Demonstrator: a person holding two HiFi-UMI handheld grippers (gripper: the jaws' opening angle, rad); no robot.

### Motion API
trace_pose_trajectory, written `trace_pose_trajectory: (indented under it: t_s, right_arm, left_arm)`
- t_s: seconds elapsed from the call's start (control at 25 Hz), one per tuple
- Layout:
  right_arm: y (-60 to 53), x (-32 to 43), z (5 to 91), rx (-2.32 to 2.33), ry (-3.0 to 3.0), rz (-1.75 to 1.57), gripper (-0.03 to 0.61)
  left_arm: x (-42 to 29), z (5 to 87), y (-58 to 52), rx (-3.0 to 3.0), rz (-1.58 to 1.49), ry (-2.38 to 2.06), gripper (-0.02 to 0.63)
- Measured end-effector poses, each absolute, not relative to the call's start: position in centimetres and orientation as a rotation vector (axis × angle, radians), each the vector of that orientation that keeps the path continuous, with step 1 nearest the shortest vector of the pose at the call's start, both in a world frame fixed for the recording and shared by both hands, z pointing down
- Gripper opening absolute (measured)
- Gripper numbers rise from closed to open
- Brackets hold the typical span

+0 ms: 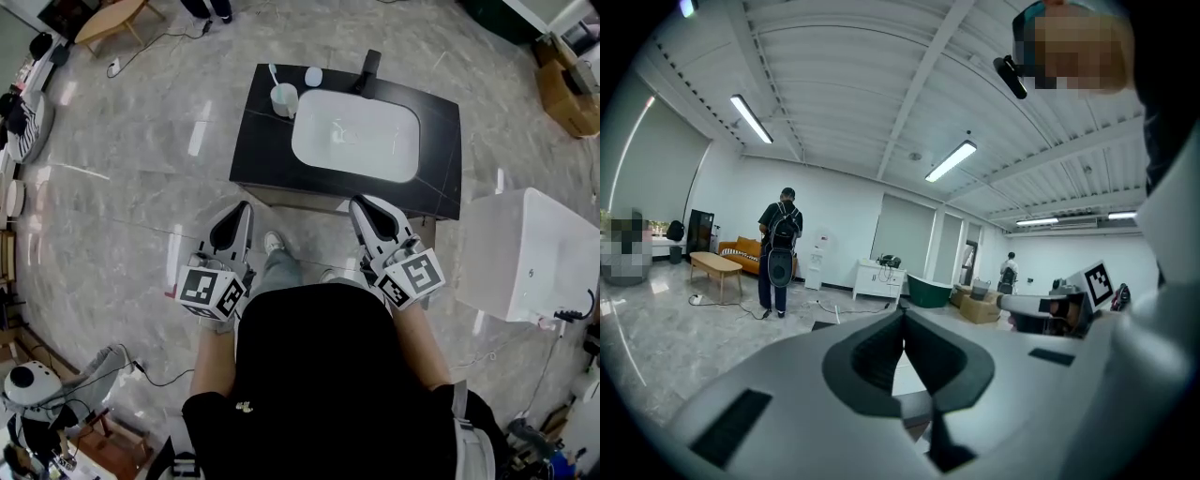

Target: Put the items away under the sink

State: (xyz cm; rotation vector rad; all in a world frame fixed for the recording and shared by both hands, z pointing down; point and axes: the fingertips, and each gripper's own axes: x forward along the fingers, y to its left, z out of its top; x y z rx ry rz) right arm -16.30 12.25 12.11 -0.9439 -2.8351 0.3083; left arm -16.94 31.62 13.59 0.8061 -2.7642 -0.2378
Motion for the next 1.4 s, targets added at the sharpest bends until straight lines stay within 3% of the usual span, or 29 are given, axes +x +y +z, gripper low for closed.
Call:
trace_pose_trajectory:
  t_s: [0.72, 1.4]
  right_arm:
    - [22.5, -28.2, 14.1, -0.704, -2.841, 0.262, 0.043]
    - [20.5, -34.9, 21.5, -0.72, -2.695, 0.246, 0.043]
  left_arm:
    - [-31.4, 16.1, 42.4, 1.024, -0.313, -2.63, 0.023]
    - [-38.7, 20.4, 40.0, 0.966, -0.369, -2.511, 0.025]
